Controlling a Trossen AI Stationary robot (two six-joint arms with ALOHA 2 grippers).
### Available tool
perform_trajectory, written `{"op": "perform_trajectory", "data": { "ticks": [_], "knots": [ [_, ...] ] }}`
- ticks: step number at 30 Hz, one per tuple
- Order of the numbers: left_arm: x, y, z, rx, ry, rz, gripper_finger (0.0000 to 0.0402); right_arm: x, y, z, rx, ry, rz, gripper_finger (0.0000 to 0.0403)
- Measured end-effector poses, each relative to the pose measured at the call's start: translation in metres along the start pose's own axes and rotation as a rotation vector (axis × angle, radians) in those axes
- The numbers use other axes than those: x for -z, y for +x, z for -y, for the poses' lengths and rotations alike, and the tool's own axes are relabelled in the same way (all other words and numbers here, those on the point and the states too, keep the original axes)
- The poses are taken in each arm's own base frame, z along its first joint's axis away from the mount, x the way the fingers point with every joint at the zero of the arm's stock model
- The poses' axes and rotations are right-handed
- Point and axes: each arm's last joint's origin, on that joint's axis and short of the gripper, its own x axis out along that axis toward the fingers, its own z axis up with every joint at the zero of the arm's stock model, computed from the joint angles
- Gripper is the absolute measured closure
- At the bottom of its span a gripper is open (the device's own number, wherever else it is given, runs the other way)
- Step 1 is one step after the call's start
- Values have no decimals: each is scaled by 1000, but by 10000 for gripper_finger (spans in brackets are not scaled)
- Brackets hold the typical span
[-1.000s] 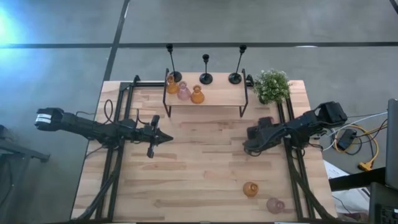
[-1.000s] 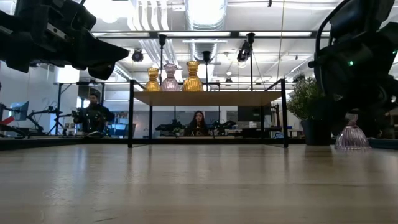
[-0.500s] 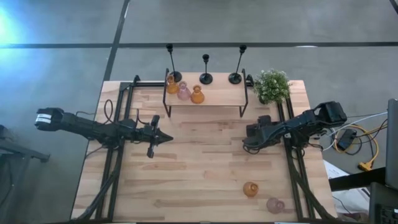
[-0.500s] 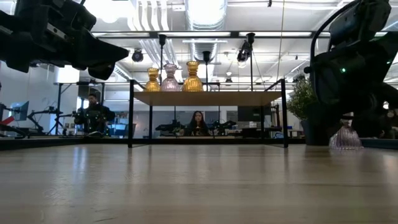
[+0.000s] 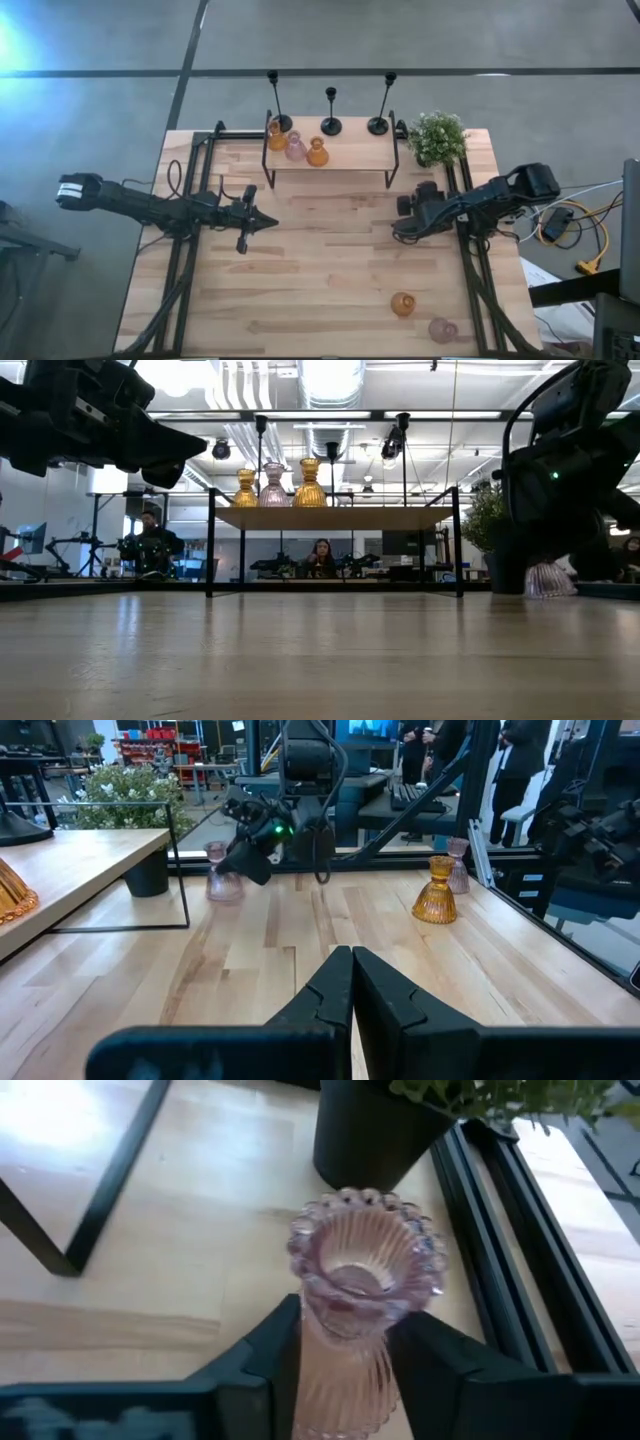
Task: Pick & Place candle stick holders
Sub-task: Put the top pink glass candle holder on the shelf
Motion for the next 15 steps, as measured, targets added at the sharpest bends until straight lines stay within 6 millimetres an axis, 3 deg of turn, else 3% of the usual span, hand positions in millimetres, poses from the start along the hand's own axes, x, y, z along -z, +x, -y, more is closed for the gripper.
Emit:
{"op": "perform_trajectory", "data": {
  "ticks": [12,15],
  "knots": [
    [0,0,0,0,0,-2,390,1,-1,2,-2,-43,-92,389],
    [0,0,0,0,0,-5,390,1,-1,2,-1,-43,-103,392]
  ]
}}
